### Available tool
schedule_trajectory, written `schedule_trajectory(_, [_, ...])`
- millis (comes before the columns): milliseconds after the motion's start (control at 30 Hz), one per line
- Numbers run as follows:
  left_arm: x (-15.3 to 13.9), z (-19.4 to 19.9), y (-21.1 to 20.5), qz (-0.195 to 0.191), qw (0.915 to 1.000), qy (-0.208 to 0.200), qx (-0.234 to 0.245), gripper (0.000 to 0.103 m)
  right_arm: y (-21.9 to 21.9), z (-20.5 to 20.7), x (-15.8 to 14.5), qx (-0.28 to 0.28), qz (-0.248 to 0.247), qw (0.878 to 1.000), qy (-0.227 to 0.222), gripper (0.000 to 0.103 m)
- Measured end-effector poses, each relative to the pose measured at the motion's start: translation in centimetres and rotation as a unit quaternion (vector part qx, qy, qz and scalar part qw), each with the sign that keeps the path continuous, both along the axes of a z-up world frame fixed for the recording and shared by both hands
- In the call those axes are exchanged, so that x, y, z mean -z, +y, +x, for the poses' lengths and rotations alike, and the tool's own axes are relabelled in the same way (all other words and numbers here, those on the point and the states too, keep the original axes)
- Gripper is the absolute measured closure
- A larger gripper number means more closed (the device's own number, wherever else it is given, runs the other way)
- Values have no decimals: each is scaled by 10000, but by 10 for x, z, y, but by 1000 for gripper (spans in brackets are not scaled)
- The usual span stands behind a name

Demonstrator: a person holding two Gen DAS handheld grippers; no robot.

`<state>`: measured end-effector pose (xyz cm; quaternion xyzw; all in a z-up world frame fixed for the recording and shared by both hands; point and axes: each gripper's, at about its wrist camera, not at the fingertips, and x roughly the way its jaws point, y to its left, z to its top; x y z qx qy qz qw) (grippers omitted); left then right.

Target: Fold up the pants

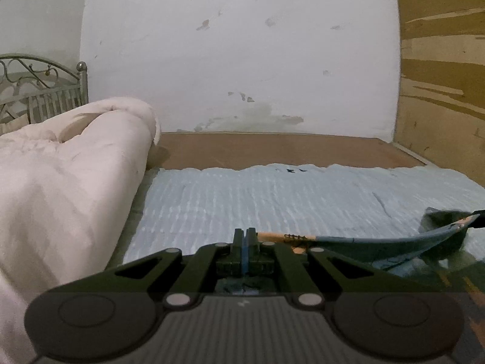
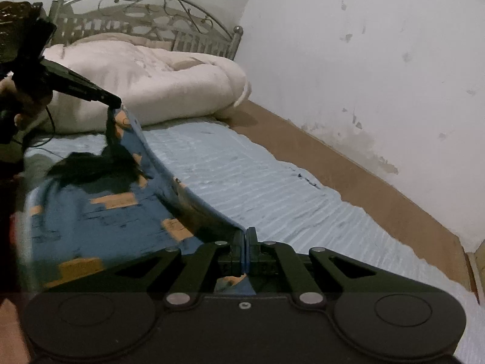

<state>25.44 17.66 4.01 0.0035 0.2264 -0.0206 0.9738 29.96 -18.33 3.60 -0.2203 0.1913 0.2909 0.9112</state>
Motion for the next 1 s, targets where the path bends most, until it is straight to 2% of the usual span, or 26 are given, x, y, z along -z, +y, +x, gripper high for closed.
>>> schedule_trajectory(267, [33,-50,0,20,9997,243,68,103,-4,-61,34,89,68,9997,208,103])
schedule_trajectory(400, [52,-67,0,45,9993,384,-12,103,0,-83,52,106,29,9999,49,103])
schedule_trajectory(567, [64,-77,2,37,9987,499,-78,103,4,-99,64,-4,-148,9999,-59,103])
schedule_trajectory(767, [63,-81,5,117,9983,541,-174,103,7,-126,60,-344,-420,9982,-245,103])
schedule_trajectory(1000, [79,-82,6,156,9967,764,-215,103,22,-142,83,-465,-793,9958,-54,103])
